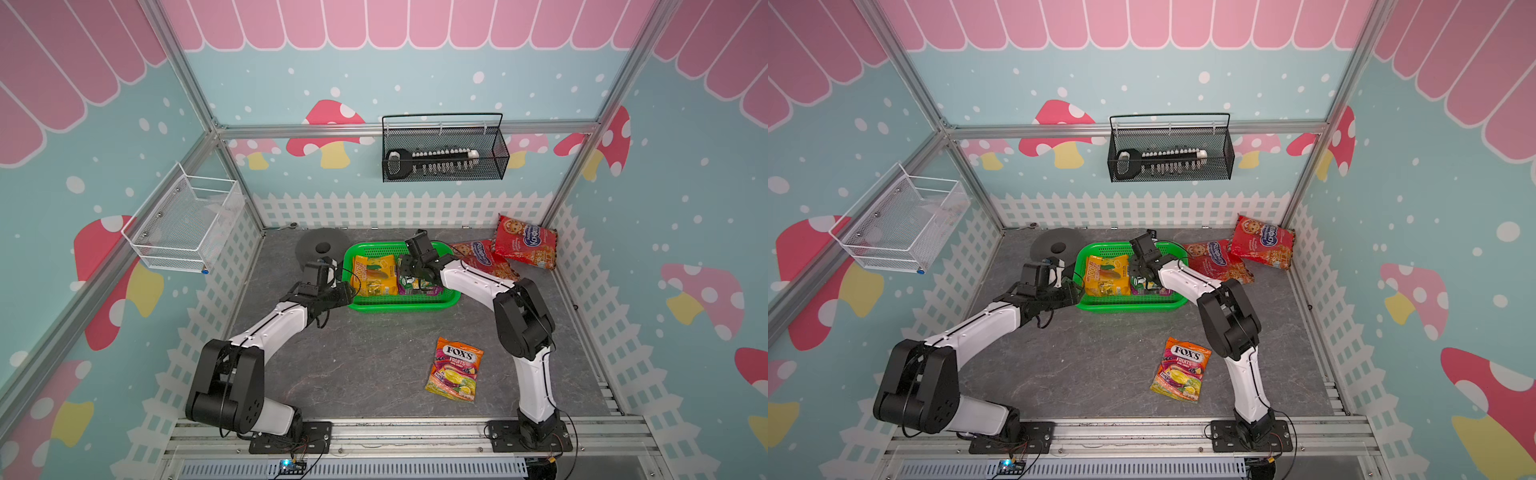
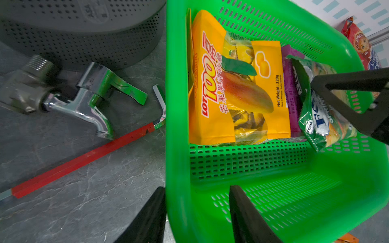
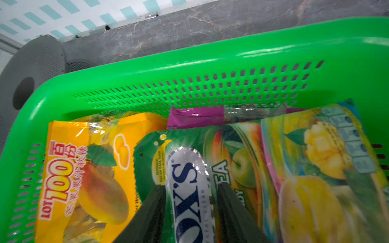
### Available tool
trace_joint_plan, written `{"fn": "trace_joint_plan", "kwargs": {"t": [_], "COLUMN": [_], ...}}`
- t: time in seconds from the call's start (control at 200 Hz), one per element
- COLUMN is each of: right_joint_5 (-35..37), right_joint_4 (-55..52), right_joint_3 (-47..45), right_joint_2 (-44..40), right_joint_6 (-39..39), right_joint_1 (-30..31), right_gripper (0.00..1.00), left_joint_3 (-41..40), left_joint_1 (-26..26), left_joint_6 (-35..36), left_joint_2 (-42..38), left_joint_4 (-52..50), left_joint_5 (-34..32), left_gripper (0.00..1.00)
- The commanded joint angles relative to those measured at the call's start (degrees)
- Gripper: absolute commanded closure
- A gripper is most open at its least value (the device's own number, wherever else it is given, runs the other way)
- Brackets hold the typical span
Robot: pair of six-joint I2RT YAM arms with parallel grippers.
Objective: Put the candies in the basket
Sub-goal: Place the candy in the basket.
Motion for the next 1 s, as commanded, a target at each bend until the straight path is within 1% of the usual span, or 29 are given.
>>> {"fn": "trace_joint_plan", "kwargs": {"t": [0.0,0.13,0.275,0.4,0.55,0.665,0.675,0.78,0.83,0.99], "right_joint_5": [4.83,8.13,10.50,10.22,6.65,2.55,2.51,1.29,-2.06,-15.01], "right_joint_4": [-2.10,-2.74,-3.27,-3.46,-3.72,-4.33,-4.41,-5.88,-6.81,-10.09], "right_joint_3": [0.31,2.46,3.76,3.80,2.29,-3.85,-4.59,-14.10,-18.81,-32.05], "right_joint_2": [2.84,4.70,5.12,1.96,-4.51,-11.38,-13.11,-21.36,-25.13,-36.91], "right_joint_6": [-1.48,-2.61,-3.30,-3.89,-9.81,-15.73,-16.19,-17.72,-17.90,-22.36], "right_joint_1": [0.10,0.12,0.09,0.09,-0.07,-0.35,-0.33,-1.01,-1.73,-2.14], "right_gripper": [0.53,0.53,0.48,0.46,0.43,0.39,0.39,0.37,0.38,0.38], "left_joint_3": [-0.64,-0.57,-0.92,-0.70,-0.35,-0.70,-0.73,-1.03,-1.20,-1.21], "left_joint_1": [0.02,0.03,0.02,0.00,-0.02,-0.33,-0.32,-2.36,-4.37,-10.63], "left_joint_6": [0.88,0.78,0.72,0.80,1.84,2.53,2.59,4.12,5.93,11.97], "left_joint_2": [-0.10,-0.62,-1.41,-2.99,-6.41,-9.75,-10.02,-12.08,-12.37,-12.64], "left_joint_4": [0.82,0.90,0.84,0.90,0.90,0.90,0.90,1.05,1.53,2.59], "left_joint_5": [0.51,0.53,0.23,0.88,-0.24,1.00,1.09,2.34,3.18,5.15], "left_gripper": [0.49,0.49,0.49,0.49,0.49,0.49,0.49,0.49,0.48,0.48]}}
